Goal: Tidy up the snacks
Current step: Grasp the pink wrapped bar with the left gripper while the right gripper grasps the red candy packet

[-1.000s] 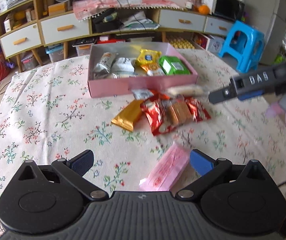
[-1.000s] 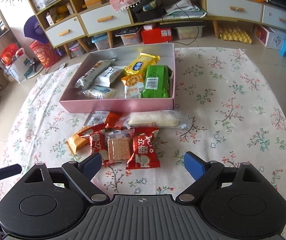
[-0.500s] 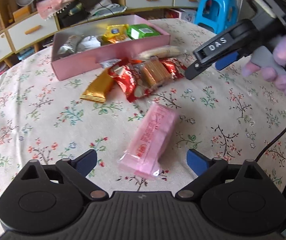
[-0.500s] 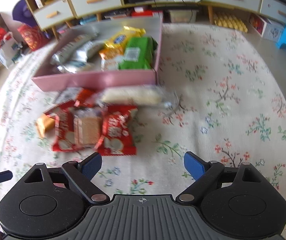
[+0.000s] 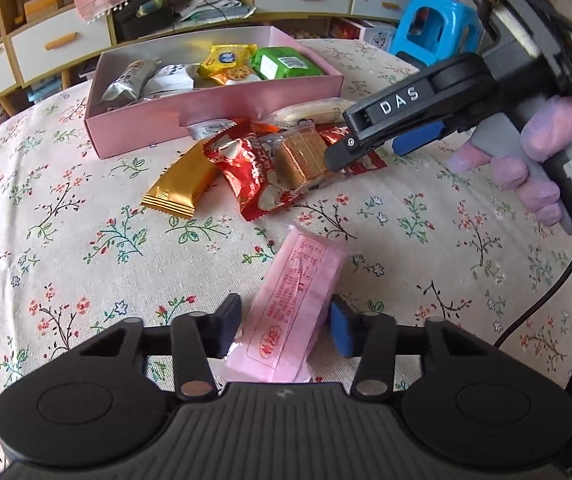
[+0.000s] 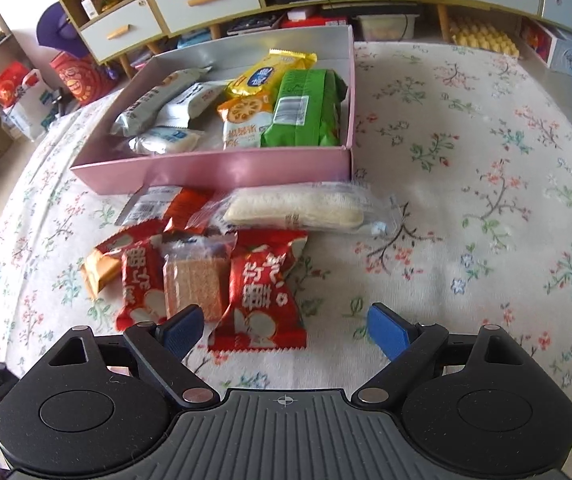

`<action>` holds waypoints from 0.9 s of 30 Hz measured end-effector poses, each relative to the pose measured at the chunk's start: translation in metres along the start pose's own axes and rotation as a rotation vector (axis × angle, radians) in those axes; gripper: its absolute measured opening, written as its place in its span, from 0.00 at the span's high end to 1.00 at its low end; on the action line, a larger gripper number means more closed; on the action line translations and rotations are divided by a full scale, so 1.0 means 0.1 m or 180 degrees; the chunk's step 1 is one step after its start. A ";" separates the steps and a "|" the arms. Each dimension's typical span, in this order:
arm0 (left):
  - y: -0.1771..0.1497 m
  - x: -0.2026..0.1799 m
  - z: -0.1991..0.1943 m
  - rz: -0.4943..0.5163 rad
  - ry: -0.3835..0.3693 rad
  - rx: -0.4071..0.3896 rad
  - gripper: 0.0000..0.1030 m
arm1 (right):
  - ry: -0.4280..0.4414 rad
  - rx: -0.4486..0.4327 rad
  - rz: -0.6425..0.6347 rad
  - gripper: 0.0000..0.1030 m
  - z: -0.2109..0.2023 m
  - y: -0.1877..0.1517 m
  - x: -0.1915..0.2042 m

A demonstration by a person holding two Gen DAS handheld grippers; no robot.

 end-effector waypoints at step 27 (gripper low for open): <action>0.20 0.52 -0.01 -0.0996 0.0702 -0.0157 0.66 | 0.0091 0.0126 0.0086 0.63 -0.17 -0.17 -0.28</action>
Point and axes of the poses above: each gripper's, at about its wrist camera, not at the fingertips, and z roughly the way its jaws point, x to its left, y to its top, the point moved 5 cm from there along z, roughly the way its jaws point, and after that the axes turned 10 degrees about -z, right-handed, at the moved point
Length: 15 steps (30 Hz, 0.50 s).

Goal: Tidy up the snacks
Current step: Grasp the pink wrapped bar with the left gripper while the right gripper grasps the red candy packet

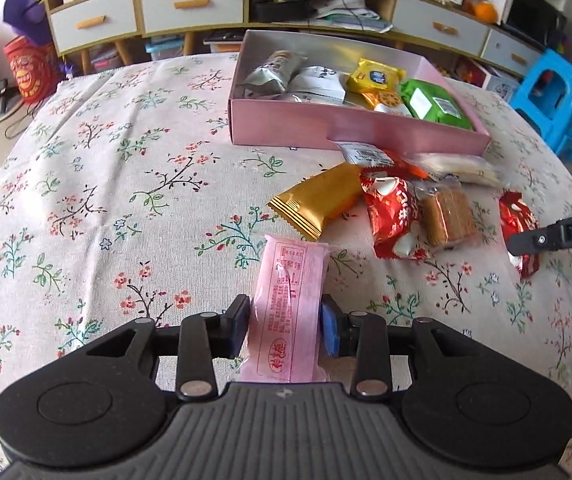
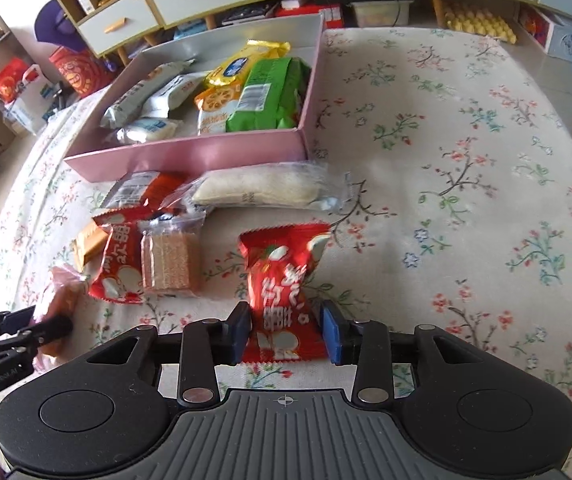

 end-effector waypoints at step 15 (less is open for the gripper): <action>0.03 -0.02 0.03 -0.0021 0.0104 0.0098 0.70 | -0.0099 0.0030 0.0073 0.66 0.06 0.05 0.07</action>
Point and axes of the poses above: each gripper's, at about its wrist camera, not at the fingertips, and z roughly the way its jaws point, x to its left, y to its top, the point moved 5 cm from there along z, roughly the way its jaws point, and after that the axes turned 10 degrees about -z, right-handed, at the moved point
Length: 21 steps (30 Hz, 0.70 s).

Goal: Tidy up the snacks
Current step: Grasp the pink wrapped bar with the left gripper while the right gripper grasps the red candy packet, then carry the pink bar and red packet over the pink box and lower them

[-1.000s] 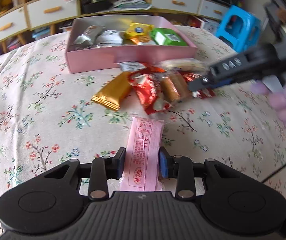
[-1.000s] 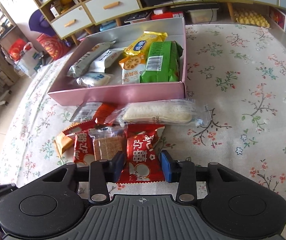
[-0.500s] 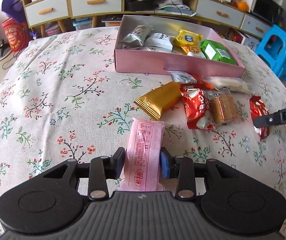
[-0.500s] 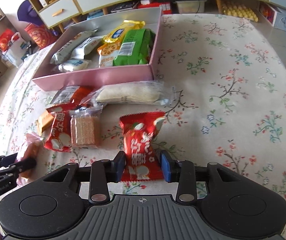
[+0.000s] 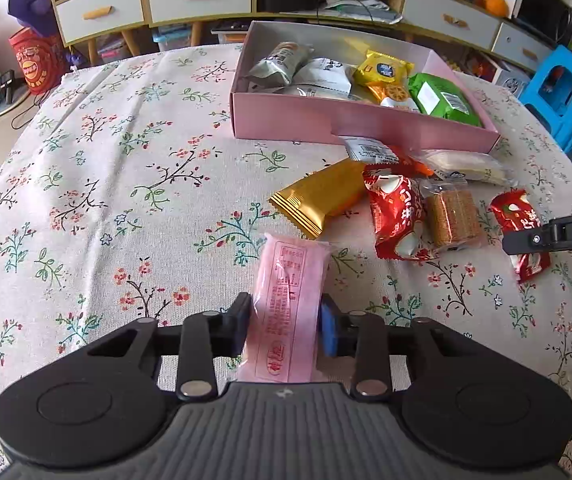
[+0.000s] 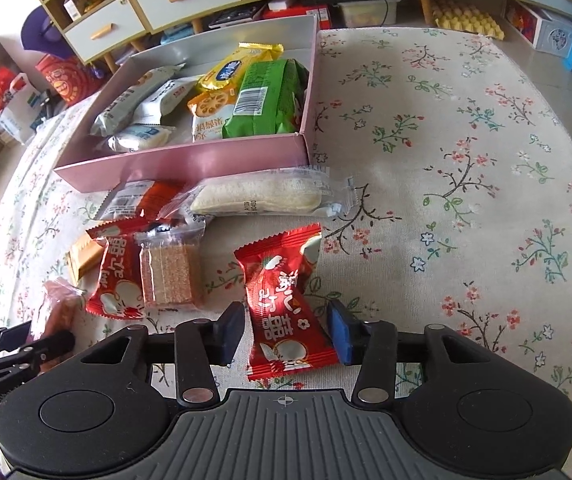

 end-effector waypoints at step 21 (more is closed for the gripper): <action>0.22 0.05 -0.28 -0.0346 -0.0344 -0.0090 0.71 | 0.0221 -0.0196 0.0314 0.73 -0.36 0.11 0.09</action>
Point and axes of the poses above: each gripper's, at about its wrist camera, not at the fingertips, and z roughly the way its jaws point, x to its left, y to its top, the point moved 5 cm from there along z, roughly the way its jaws point, and after that the axes turned 10 degrees about -z, right-handed, at the moved point
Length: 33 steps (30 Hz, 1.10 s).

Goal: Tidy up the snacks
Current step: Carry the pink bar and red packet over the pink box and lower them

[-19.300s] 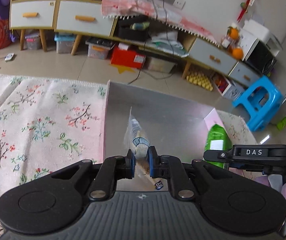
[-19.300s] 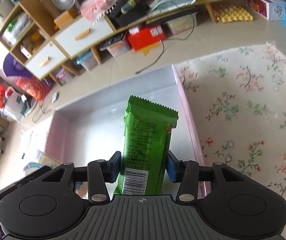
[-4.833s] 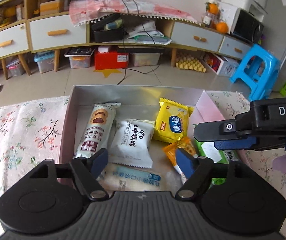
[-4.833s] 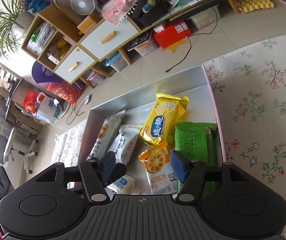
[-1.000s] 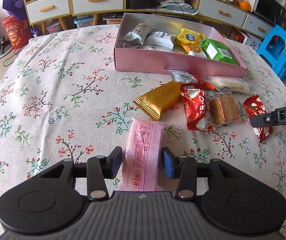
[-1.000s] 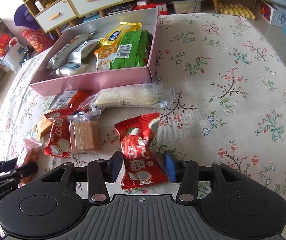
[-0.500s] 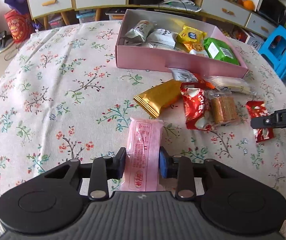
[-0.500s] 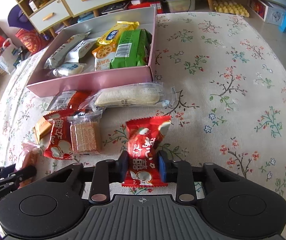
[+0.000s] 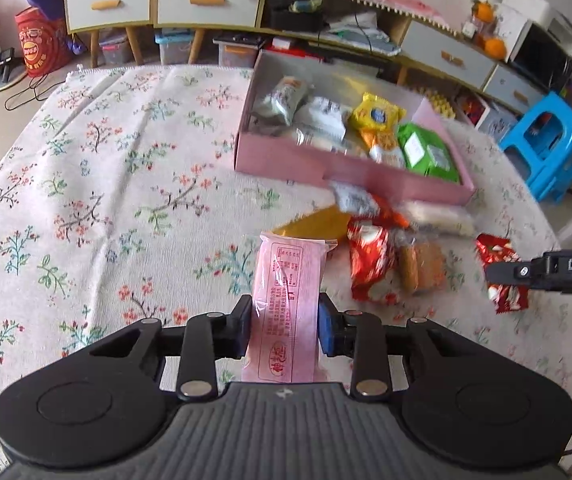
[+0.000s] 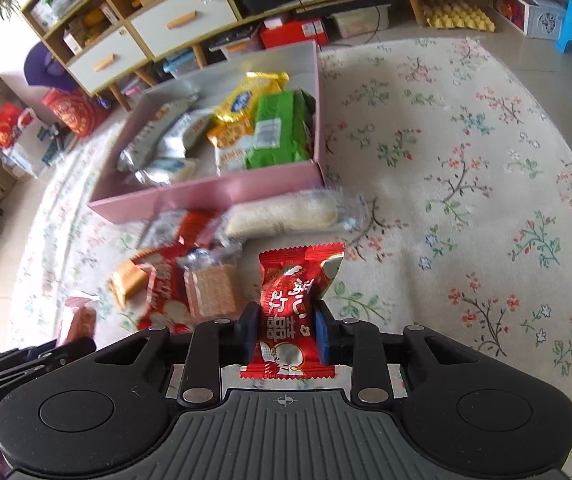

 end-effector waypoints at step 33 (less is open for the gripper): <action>1.34 -0.62 0.75 0.0287 -0.0398 -0.0457 0.71 | 0.0245 -0.0578 0.0396 0.73 0.43 1.47 -0.14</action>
Point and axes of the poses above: each gripper's, at about its wrist camera, not at the fingertips, and z roughly the way its jaws point, x to its left, y to its top, the point moved 5 cm from there along z, roughly the way its jaws point, and after that the axes turned 10 degrees about -z, right-handed, at the moved point
